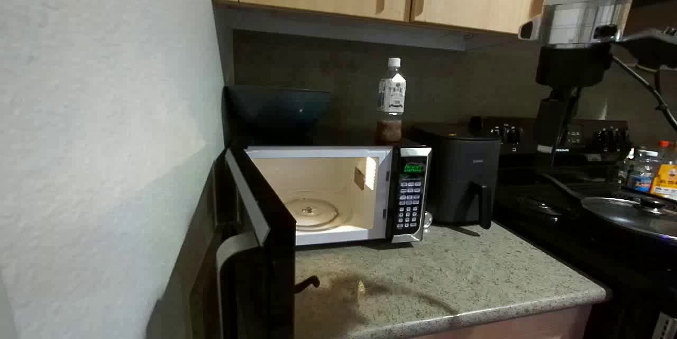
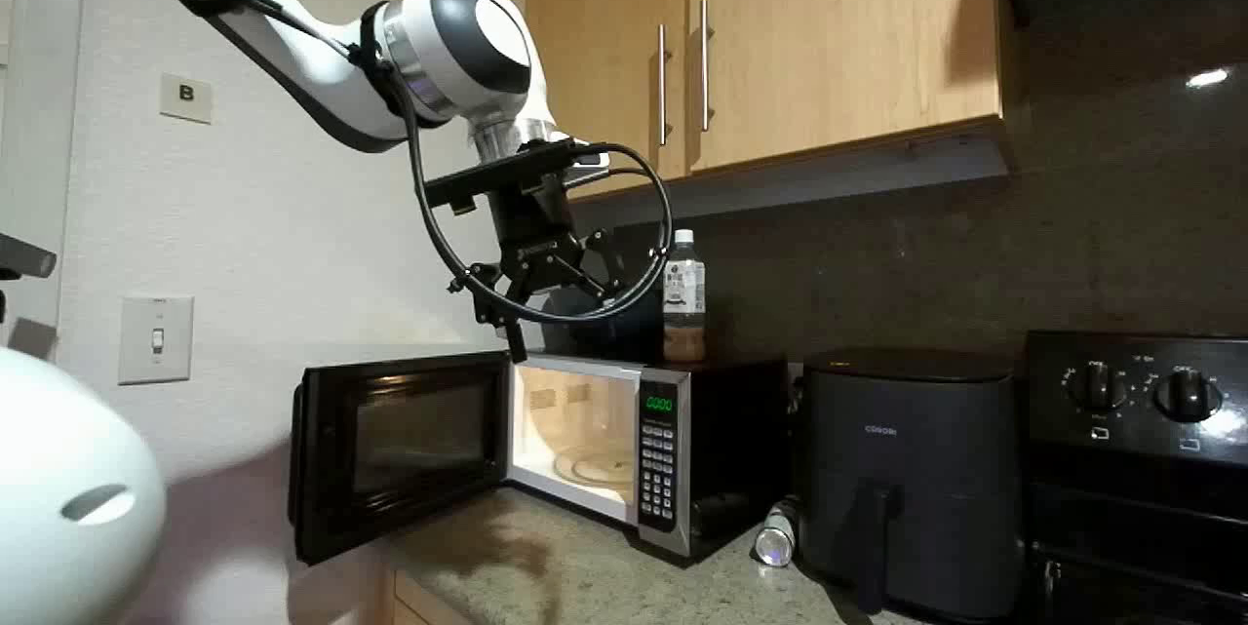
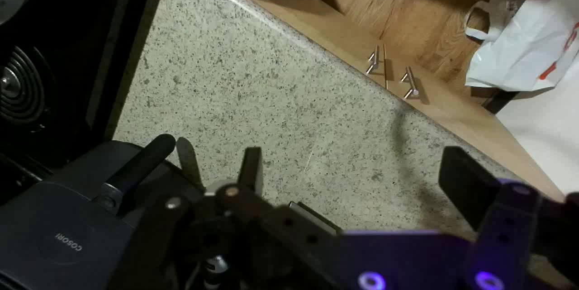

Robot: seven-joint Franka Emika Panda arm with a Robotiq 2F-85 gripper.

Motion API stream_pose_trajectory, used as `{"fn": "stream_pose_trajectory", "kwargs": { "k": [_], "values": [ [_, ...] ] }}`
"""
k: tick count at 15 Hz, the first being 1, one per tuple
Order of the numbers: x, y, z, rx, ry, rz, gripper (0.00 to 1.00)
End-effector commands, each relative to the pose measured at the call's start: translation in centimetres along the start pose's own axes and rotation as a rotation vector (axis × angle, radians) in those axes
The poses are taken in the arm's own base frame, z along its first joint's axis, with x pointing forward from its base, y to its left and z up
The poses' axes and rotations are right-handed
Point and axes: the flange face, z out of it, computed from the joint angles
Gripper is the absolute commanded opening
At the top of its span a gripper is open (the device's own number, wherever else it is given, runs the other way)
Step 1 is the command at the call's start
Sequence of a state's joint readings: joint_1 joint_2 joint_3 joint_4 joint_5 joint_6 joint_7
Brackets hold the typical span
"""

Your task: Close the microwave door

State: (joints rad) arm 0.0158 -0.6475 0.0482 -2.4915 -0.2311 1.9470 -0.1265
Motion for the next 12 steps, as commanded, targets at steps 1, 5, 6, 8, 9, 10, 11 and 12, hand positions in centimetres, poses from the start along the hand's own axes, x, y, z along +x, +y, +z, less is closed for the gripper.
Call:
{"fn": "stream_pose_trajectory", "kwargs": {
  "k": [1, 5, 6, 8, 9, 10, 11, 12],
  "values": [
    [0.0, 0.0, -0.1, 0.000, -0.001, 0.000, 1.00],
    [0.0, 0.0, -0.1, 0.000, -0.001, 0.000, 1.00],
    [0.0, 0.0, -0.1, 0.000, -0.001, 0.000, 1.00],
    [1.5, -1.4, -0.2, -0.004, -0.003, -0.044, 1.00],
    [2.0, -2.1, -0.3, -0.007, -0.003, -0.063, 1.00],
    [2.8, -3.4, -0.5, -0.007, -0.002, -0.106, 1.00],
    [3.6, -4.5, -0.8, -0.011, 0.000, -0.139, 1.00],
    [4.4, -5.9, -1.2, -0.017, 0.005, -0.178, 1.00]
  ]
}}
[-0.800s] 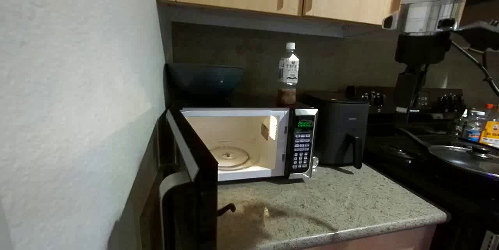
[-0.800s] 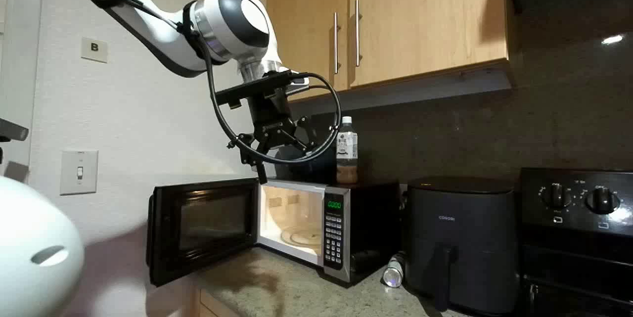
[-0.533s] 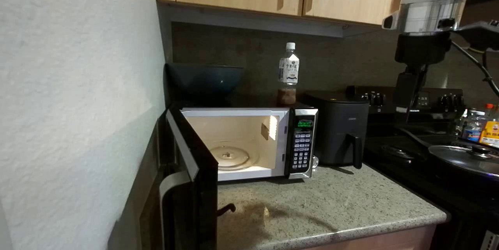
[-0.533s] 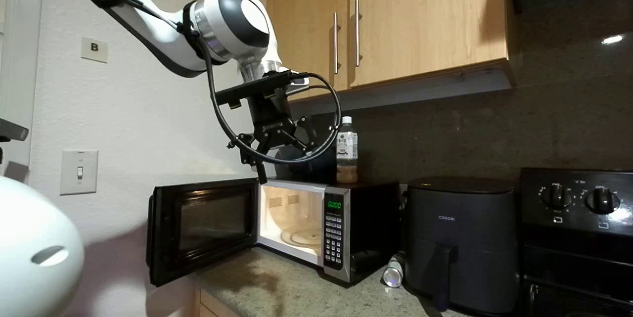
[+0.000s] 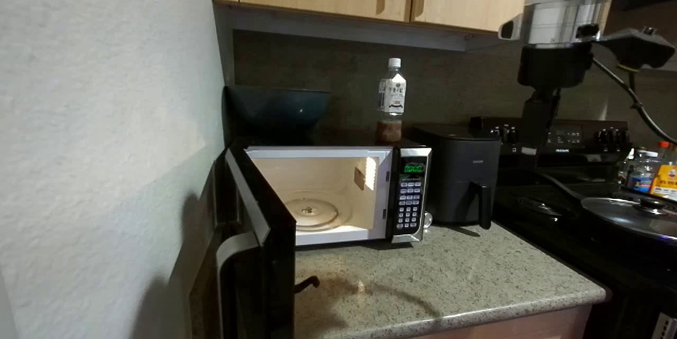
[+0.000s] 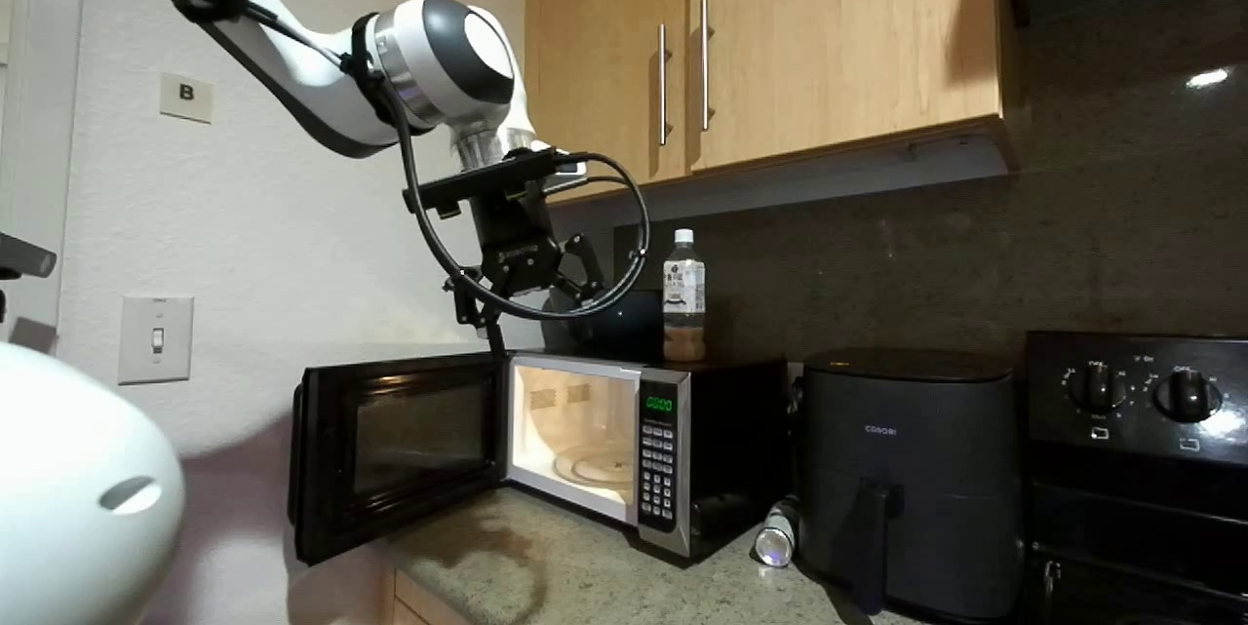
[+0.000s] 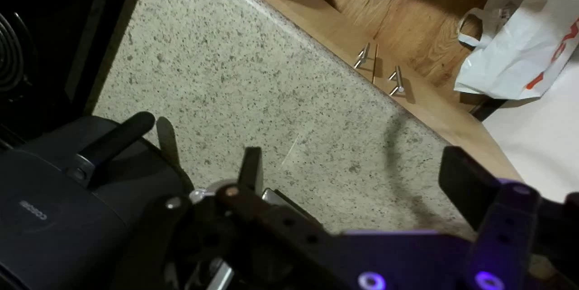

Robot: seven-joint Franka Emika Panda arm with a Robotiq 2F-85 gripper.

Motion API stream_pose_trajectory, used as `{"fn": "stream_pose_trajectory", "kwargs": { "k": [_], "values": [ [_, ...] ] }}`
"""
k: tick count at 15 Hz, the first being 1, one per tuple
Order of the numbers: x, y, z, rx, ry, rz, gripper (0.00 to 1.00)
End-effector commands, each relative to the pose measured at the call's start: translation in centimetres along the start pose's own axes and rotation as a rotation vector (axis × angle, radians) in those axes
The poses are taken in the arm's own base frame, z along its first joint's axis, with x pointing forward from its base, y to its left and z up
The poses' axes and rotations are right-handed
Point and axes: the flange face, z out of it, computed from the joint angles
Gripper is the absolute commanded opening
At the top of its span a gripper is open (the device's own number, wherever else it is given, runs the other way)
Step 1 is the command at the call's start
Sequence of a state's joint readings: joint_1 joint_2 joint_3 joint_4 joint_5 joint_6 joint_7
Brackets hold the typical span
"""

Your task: Close the microwave door

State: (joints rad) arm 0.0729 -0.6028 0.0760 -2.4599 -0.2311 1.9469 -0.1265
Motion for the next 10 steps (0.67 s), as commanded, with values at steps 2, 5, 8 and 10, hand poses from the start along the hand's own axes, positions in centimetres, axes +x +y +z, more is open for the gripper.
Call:
{"fn": "stream_pose_trajectory", "kwargs": {
  "k": [2, 5, 8, 10],
  "values": [
    [4.7, -5.3, -1.5, -0.018, 0.017, -0.167, 1.00],
    [7.2, -8.5, -2.9, -0.020, 0.062, -0.239, 1.00],
    [6.9, -9.1, -3.4, -0.021, 0.064, -0.231, 1.00],
    [7.7, -9.7, -3.8, -0.020, 0.073, -0.243, 1.00]
  ]
}}
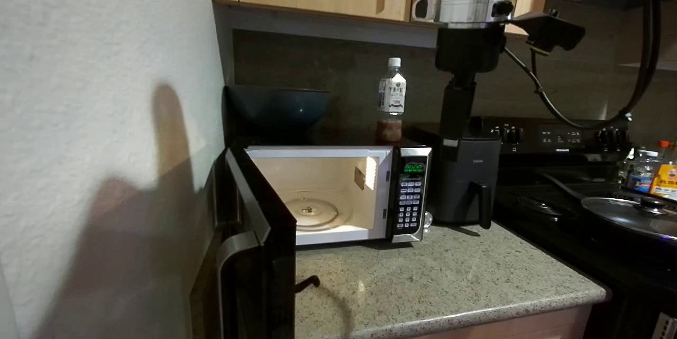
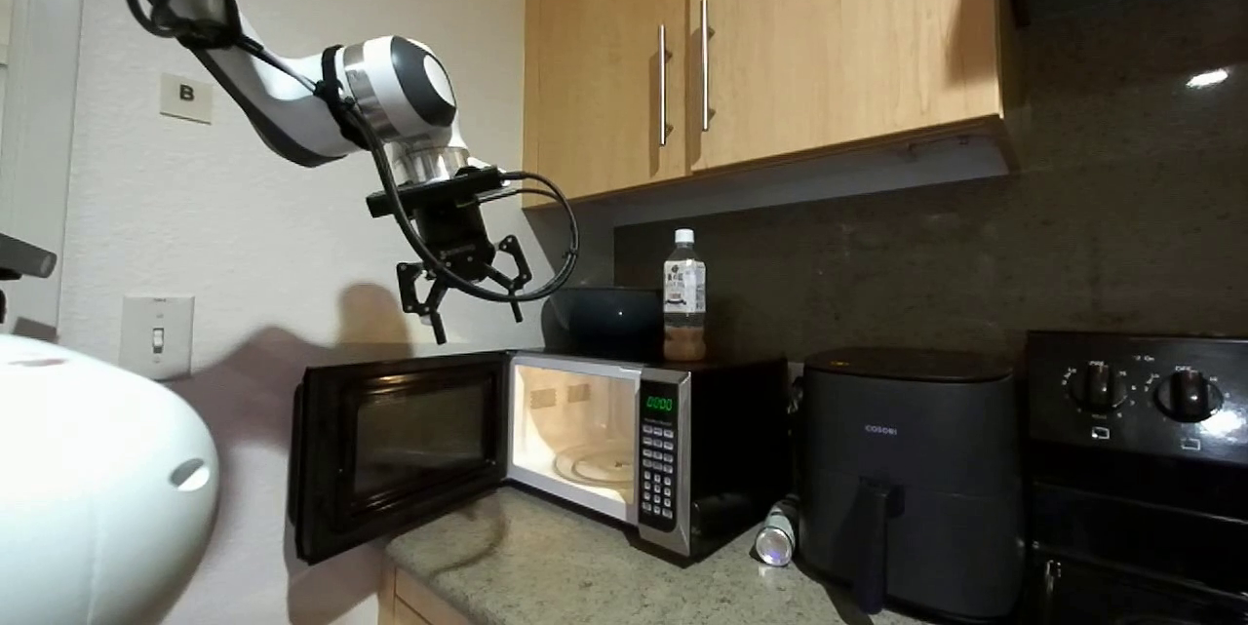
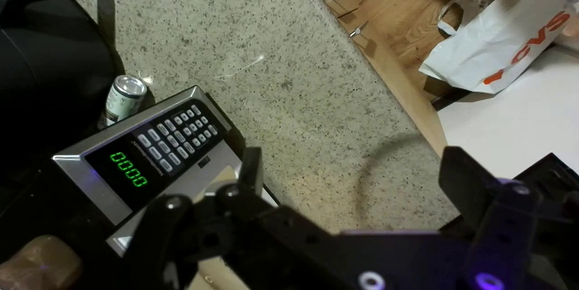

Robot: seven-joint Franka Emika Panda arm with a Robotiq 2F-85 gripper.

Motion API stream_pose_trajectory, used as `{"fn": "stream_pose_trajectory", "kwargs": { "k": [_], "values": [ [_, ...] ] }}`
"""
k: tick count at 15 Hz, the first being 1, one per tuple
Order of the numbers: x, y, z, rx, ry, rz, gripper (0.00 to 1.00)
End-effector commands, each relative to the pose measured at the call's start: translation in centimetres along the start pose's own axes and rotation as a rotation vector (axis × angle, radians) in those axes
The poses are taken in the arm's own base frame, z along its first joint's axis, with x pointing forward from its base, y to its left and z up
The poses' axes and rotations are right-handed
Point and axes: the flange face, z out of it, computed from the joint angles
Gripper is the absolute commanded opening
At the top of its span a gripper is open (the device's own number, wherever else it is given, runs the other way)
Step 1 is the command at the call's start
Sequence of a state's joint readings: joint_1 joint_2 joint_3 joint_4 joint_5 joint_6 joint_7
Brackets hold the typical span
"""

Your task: Close the microwave door

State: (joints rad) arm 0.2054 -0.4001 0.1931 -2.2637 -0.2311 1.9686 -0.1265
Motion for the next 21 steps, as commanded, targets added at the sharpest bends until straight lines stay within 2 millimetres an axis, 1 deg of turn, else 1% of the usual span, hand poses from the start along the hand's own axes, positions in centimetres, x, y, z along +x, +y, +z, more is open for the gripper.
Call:
{"fn": "stream_pose_trajectory", "kwargs": {
  "k": [1, 3, 5, 6, 9, 12, 16, 17, 18, 19, 21],
  "values": [
    [0.2, 0.0, -0.1, 0.001, -0.001, 0.000, 1.00],
    [0.2, 0.1, 0.0, 0.002, -0.002, 0.001, 1.00],
    [1.1, -0.6, -0.6, 0.037, 0.058, -0.006, 1.00],
    [2.3, -1.4, -1.1, 0.033, 0.081, -0.026, 1.00],
    [4.6, -3.2, -2.3, 0.029, 0.140, -0.079, 1.00],
    [7.1, -5.9, -3.7, 0.036, 0.194, -0.152, 1.00],
    [10.0, -9.4, -4.5, 0.057, 0.252, -0.215, 1.00],
    [10.5, -9.9, -4.6, 0.060, 0.261, -0.224, 1.00],
    [10.8, -10.0, -4.4, 0.053, 0.257, -0.231, 1.00],
    [9.7, -9.9, -4.6, 0.048, 0.240, -0.208, 1.00],
    [10.4, -10.2, -4.4, 0.055, 0.239, -0.215, 1.00]
  ]
}}
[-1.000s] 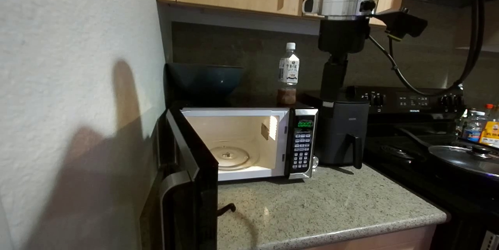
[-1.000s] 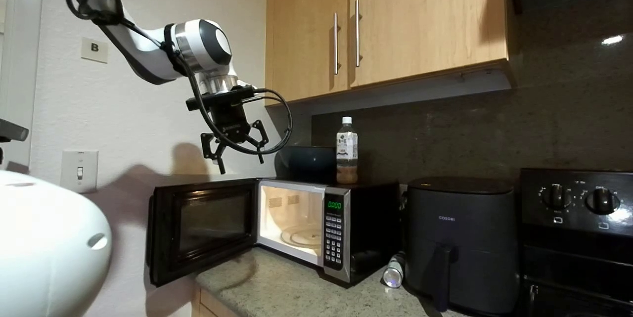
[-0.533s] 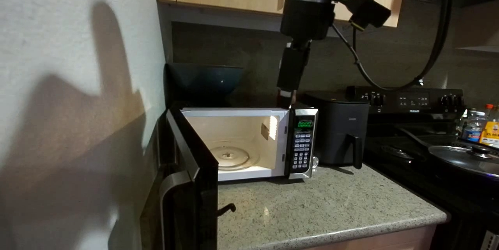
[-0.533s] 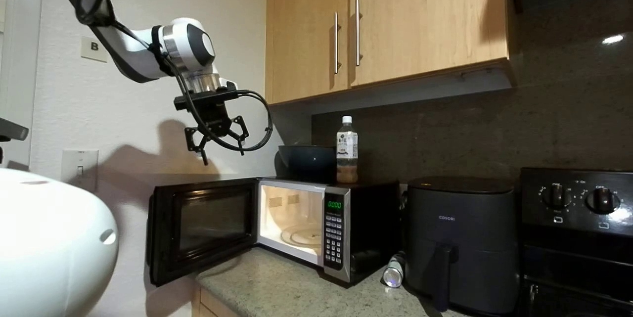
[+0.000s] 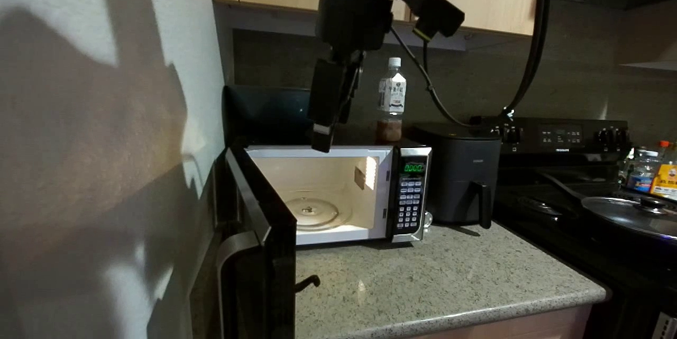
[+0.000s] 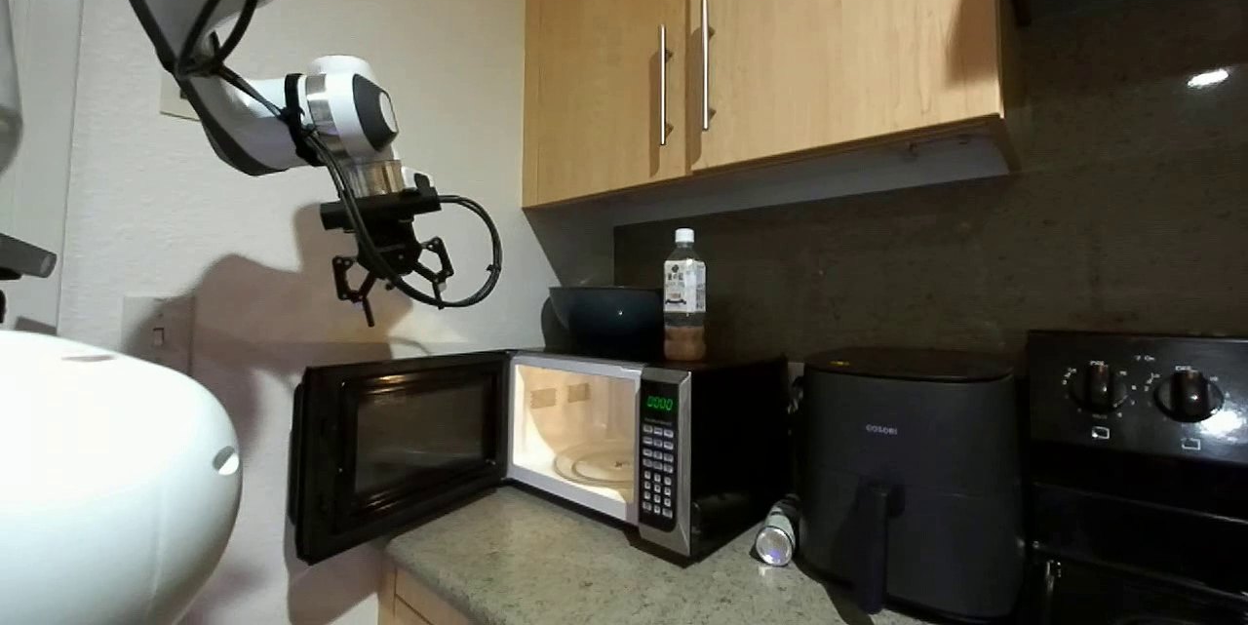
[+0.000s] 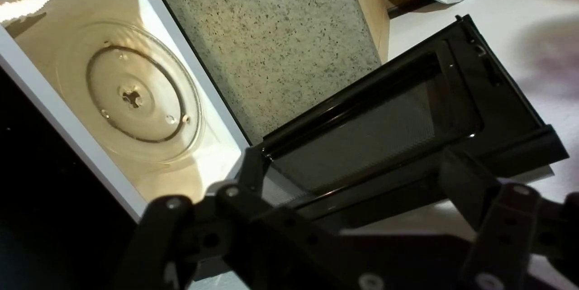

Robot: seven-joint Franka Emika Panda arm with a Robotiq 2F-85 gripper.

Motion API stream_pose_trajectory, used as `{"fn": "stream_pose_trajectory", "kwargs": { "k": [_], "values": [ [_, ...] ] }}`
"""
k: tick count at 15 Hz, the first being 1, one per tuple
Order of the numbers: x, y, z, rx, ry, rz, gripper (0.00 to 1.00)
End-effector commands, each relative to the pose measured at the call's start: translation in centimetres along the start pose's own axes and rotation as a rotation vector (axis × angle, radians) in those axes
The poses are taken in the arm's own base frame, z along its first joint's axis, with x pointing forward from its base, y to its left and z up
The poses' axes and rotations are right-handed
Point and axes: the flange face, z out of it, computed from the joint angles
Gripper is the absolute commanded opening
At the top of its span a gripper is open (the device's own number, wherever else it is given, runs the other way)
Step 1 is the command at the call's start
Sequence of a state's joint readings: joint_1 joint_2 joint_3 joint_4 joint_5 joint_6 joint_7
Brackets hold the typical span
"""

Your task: Close the microwave door

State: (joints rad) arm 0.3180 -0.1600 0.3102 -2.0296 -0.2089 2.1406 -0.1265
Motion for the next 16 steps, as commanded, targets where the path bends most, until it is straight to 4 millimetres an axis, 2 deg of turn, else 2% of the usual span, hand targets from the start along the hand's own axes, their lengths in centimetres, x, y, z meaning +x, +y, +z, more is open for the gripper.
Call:
{"fn": "stream_pose_trajectory", "kwargs": {
  "k": [1, 4, 10, 14, 15, 16],
  "values": [
    [0.2, 0.1, 0.1, 0.002, -0.002, 0.001, 1.00],
    [0.6, -0.1, 0.3, 0.030, -0.001, -0.003, 1.00],
    [3.1, -1.4, 3.7, 0.121, -0.054, 0.000, 1.00],
    [4.7, -1.6, 4.7, 0.126, -0.045, 0.008, 1.00],
    [3.9, -1.4, 4.7, 0.124, -0.045, 0.003, 1.00],
    [4.2, -1.4, 4.9, 0.128, -0.044, 0.003, 1.00]
  ]
}}
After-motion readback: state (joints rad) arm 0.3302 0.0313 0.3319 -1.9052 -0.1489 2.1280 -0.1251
